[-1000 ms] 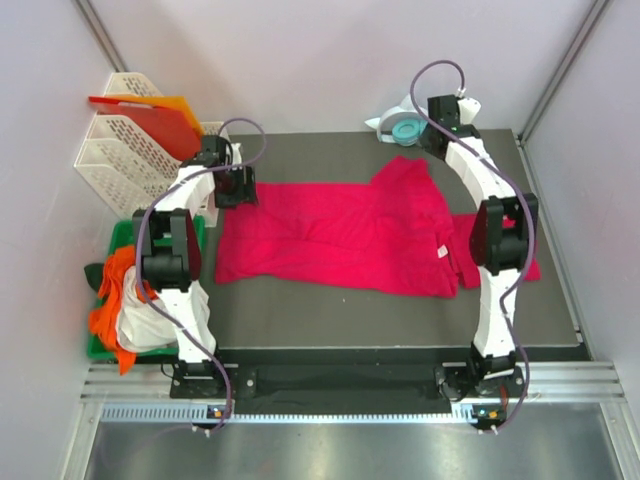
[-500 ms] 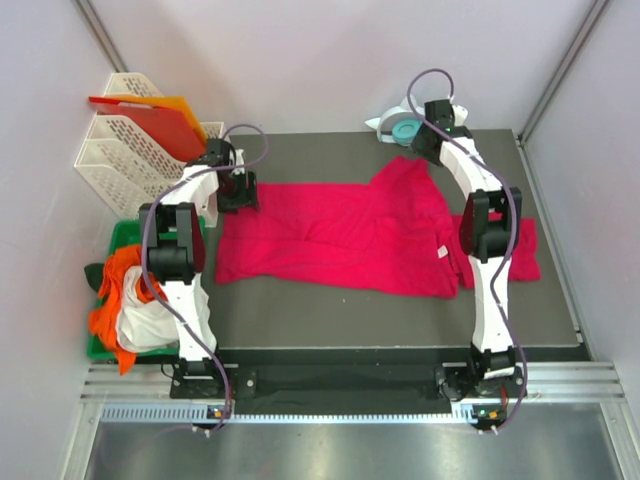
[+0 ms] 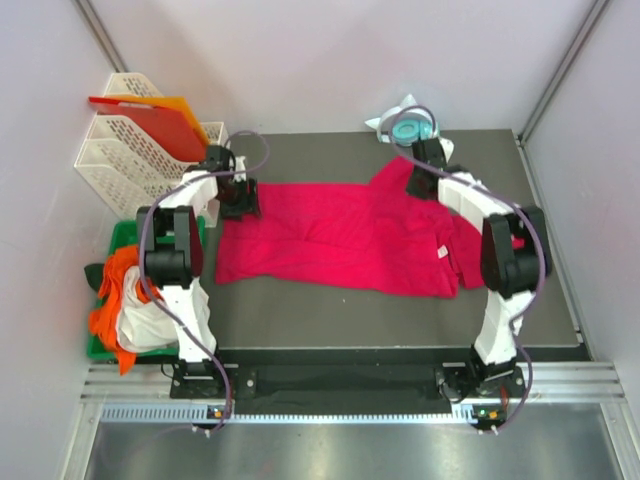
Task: Fold and stack the t-shirts
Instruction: Grap the side of the flattened tshirt furthest away from the robot with both arms
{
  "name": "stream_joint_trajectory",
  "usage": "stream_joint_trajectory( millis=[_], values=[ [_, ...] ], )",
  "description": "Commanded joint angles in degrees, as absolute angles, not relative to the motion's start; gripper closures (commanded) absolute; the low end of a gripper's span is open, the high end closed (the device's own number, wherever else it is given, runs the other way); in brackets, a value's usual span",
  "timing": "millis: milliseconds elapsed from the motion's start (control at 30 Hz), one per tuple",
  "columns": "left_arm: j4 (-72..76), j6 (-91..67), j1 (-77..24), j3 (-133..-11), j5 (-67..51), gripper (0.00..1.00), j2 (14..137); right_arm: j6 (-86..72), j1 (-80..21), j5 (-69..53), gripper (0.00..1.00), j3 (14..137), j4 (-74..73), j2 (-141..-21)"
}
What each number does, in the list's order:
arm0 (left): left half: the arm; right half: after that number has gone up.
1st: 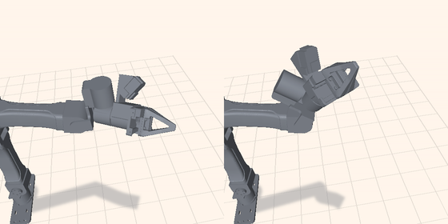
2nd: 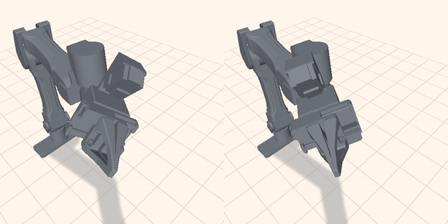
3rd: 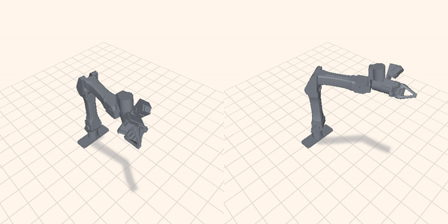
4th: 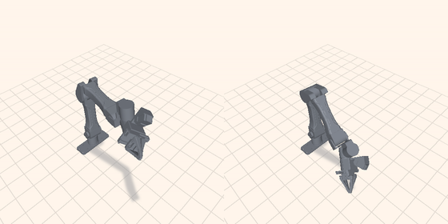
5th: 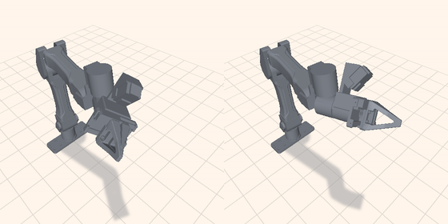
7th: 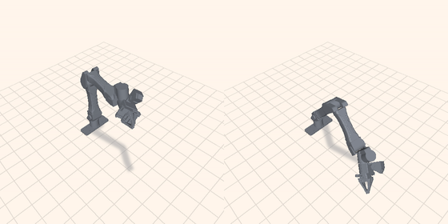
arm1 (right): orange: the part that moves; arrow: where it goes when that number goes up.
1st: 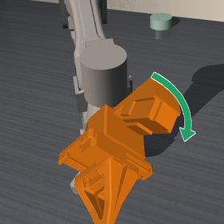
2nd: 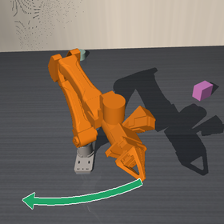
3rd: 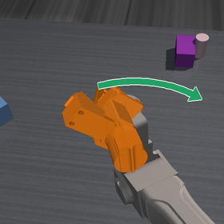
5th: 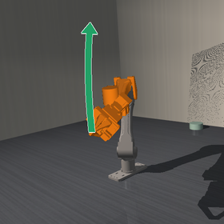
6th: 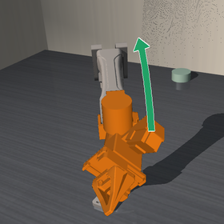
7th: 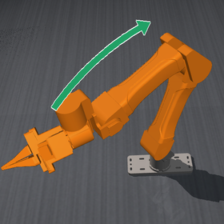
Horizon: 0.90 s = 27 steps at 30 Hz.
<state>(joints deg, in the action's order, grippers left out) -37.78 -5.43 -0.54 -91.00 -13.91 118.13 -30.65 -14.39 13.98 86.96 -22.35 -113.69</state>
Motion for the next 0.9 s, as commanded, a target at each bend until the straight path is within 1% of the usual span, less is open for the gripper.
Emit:
stream_joint_trajectory(
  millis=[0,67,233,367,567,733,867],
  values=[
    [-35.4,-3.2,-0.6,-85.6,-19.9,0.35,107.5,-33.8,-17.7,15.1,0.95,74.2,-12.1,-100.2],
    [-35.7,-2.3,-0.7,-83.9,-21.8,0.35,105.4,-34.9,-19.9,16.2,0.95,71.9,-12.0,-97.7],
    [-41.3,1.3,-1.2,-82.4,-26.0,0.35,102.4,-38.0,-26.1,17.8,0.96,67.0,-13.8,-96.5],
    [-42.2,3.6,-1.9,-76.9,-24.9,0.36,100.8,-41.2,-29.3,19.1,0.97,62.5,-14.0,-96.1],
    [-44.6,5.9,-2.2,-72.5,-23.1,0.37,101.1,-45.6,-31.4,20.7,0.98,57.0,-15.0,-97.0],
    [-46.0,7.3,-2.1,-71.3,-22.5,0.38,102.1,-46.5,-31.4,22.4,0.98,56.7,-15.8,-98.0],
    [-47.5,7.2,-2.2,-71.2,-21.0,0.39,104.1,-46.8,-31.3,23.6,0.98,59.7,-18.3,-101.1]
  ],
)
